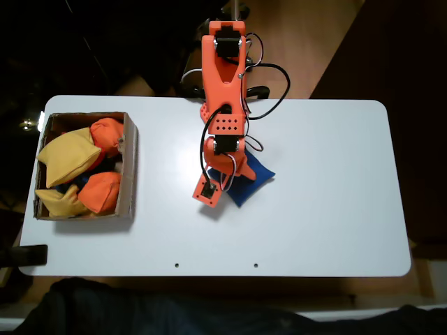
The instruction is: Grasp a bag and put it in the box.
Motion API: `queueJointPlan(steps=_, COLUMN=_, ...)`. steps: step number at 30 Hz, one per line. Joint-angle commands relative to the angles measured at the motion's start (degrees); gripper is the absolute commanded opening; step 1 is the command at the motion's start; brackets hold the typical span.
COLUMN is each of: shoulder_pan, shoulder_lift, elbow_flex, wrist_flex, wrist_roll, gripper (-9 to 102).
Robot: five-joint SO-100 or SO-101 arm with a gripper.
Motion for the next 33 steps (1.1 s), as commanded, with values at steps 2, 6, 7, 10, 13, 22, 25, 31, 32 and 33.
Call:
queueJointPlan(steps=2, shoulder_pan=-0.70, shoulder_lift=-0.62, elbow_flex=-0.70, wrist_flex=0.18, wrist_roll=-1.32, gripper=67)
queueJointPlan(steps=6, shoulder_pan=-0.53, shoulder_lift=-0.70, elbow_flex=-0.79, wrist_flex=0.53, wrist_roll=-2.20, gripper=63)
queueJointPlan(steps=7, shoulder_pan=-0.44, shoulder_lift=-0.70, elbow_flex=-0.79, wrist_flex=0.62, wrist_roll=-2.46, gripper=61)
queueJointPlan(steps=10, shoulder_pan=-0.09, shoulder_lift=-0.70, elbow_flex=-0.88, wrist_flex=0.70, wrist_roll=-3.16, gripper=56)
queueJointPlan(steps=13, shoulder_pan=0.26, shoulder_lift=-0.62, elbow_flex=-0.88, wrist_flex=0.88, wrist_roll=-3.78, gripper=46)
queueJointPlan(steps=22, shoulder_pan=0.88, shoulder_lift=-0.35, elbow_flex=-1.05, wrist_flex=1.23, wrist_roll=-4.83, gripper=33)
queueJointPlan(steps=25, shoulder_pan=0.88, shoulder_lift=-0.09, elbow_flex=-1.23, wrist_flex=1.32, wrist_roll=-4.83, gripper=24)
queueJointPlan(steps=31, shoulder_pan=1.32, shoulder_lift=0.70, elbow_flex=-1.49, wrist_flex=1.41, wrist_roll=-4.83, gripper=16)
queueJointPlan(steps=32, shoulder_pan=1.41, shoulder_lift=0.97, elbow_flex=-1.58, wrist_flex=1.41, wrist_roll=-4.83, gripper=15)
queueJointPlan(steps=33, shoulder_pan=1.49, shoulder_lift=1.32, elbow_flex=-1.67, wrist_flex=1.41, wrist_roll=-4.57, gripper=12)
